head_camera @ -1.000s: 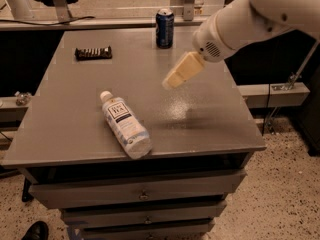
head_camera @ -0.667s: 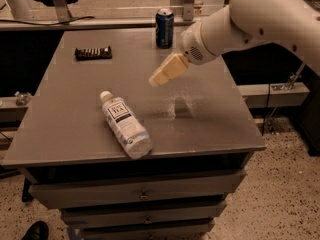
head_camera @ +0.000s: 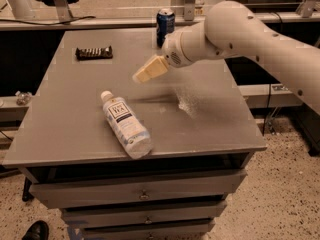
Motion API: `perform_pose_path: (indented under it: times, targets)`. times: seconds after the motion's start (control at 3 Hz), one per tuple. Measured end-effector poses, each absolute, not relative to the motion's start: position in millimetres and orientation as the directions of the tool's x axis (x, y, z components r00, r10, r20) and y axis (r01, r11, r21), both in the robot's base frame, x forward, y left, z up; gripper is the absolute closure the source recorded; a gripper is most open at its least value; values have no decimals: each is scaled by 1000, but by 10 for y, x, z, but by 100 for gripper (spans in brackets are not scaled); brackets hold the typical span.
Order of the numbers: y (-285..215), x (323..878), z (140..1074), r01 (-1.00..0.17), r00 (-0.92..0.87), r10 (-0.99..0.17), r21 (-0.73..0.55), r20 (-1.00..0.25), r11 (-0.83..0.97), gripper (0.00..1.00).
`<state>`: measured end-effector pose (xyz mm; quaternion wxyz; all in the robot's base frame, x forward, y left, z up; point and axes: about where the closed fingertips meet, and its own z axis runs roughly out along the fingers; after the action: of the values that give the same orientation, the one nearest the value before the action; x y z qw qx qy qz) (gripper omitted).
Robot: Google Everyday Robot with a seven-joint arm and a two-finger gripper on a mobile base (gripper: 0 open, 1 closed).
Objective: Pick rxbar chocolate
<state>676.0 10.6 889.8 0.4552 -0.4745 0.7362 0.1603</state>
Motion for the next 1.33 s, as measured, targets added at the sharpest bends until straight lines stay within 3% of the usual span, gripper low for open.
perform_pose_path:
  times: [1.33]
  targets:
    - [995,7525,8787,-845,-116,-393,-117,-912,522,0]
